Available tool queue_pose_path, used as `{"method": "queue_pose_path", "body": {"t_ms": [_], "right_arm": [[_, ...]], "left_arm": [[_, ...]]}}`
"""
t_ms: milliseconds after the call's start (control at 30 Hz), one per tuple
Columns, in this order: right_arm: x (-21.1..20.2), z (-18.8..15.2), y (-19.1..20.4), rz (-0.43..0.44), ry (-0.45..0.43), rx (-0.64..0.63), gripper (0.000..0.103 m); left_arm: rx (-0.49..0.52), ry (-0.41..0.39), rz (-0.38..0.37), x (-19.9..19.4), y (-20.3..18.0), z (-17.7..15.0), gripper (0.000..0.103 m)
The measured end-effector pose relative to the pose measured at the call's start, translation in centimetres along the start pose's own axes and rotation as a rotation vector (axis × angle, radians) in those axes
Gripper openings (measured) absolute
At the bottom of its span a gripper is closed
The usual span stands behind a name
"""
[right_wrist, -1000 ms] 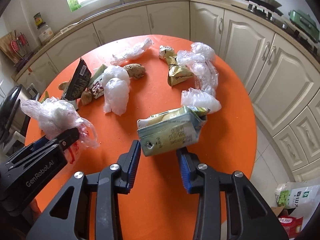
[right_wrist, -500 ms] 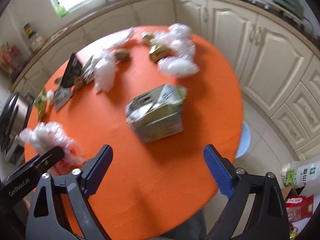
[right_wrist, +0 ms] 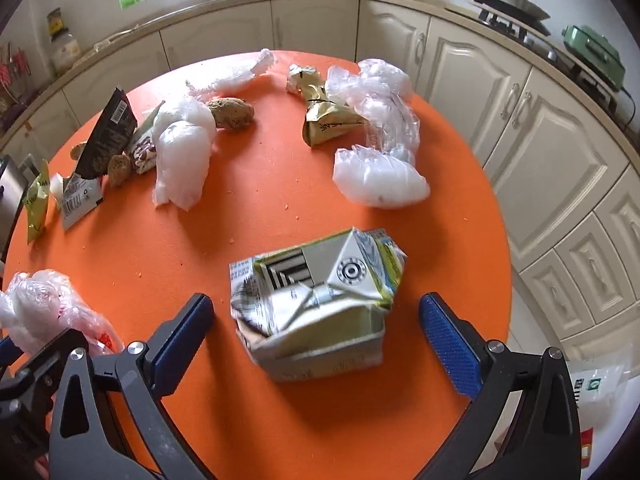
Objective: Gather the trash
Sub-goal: 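Lift the carton with the right tool while the left tool grasps the clear plastic bag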
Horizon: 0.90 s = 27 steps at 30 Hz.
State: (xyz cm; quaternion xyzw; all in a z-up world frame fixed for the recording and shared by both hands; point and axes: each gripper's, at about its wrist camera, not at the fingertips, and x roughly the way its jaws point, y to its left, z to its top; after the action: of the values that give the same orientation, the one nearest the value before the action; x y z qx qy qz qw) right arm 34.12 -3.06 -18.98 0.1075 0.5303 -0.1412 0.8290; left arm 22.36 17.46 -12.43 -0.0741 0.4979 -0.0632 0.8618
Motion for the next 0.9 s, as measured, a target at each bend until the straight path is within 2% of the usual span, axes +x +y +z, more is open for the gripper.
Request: {"method": "queue_pose_path", "body": {"t_ms": [33, 67, 100, 133, 167, 300, 567, 900], "right_arm": [[0.1, -0.1, 0.0, 0.002, -0.006, 0.0, 0.102], [0.0, -0.2, 0.0, 0.0, -0.012, -0.002, 0.101], [-0.2, -0.3, -0.1, 0.008, -0.023, 0.0, 0.085], [-0.8, -0.4, -0.3, 0.01, -0.049, 0.002, 0.078], [-0.9, -0.4, -0.5, 0.016, -0.044, 0.012, 0.078], [-1.1, -0.9, -0.7, 0.022, -0.045, 0.012, 0.078], [-3.7, -1.4, -2.7, 0.03, -0.086, 0.082, 0.078], [-7.7, -3.1, -7.7, -0.023, -0.149, 0.195, 0.078]], "left_arm": [[0.006, -0.005, 0.008, 0.1, -0.2, 0.0, 0.099], [0.015, -0.013, 0.015, 0.2, -0.3, -0.1, 0.093], [0.031, -0.024, 0.016, 0.1, -0.6, -0.1, 0.075], [0.044, -0.032, 0.001, 0.1, -1.0, -0.1, 0.067], [0.05, -0.033, -0.017, 0.1, -1.2, -0.1, 0.063], [0.068, -0.027, -0.023, 0.3, -1.7, -0.1, 0.059], [0.102, -0.021, -0.06, -0.4, -2.9, 0.0, 0.058], [0.253, -0.076, -0.139, -2.7, -9.0, -0.5, 0.058]]}}
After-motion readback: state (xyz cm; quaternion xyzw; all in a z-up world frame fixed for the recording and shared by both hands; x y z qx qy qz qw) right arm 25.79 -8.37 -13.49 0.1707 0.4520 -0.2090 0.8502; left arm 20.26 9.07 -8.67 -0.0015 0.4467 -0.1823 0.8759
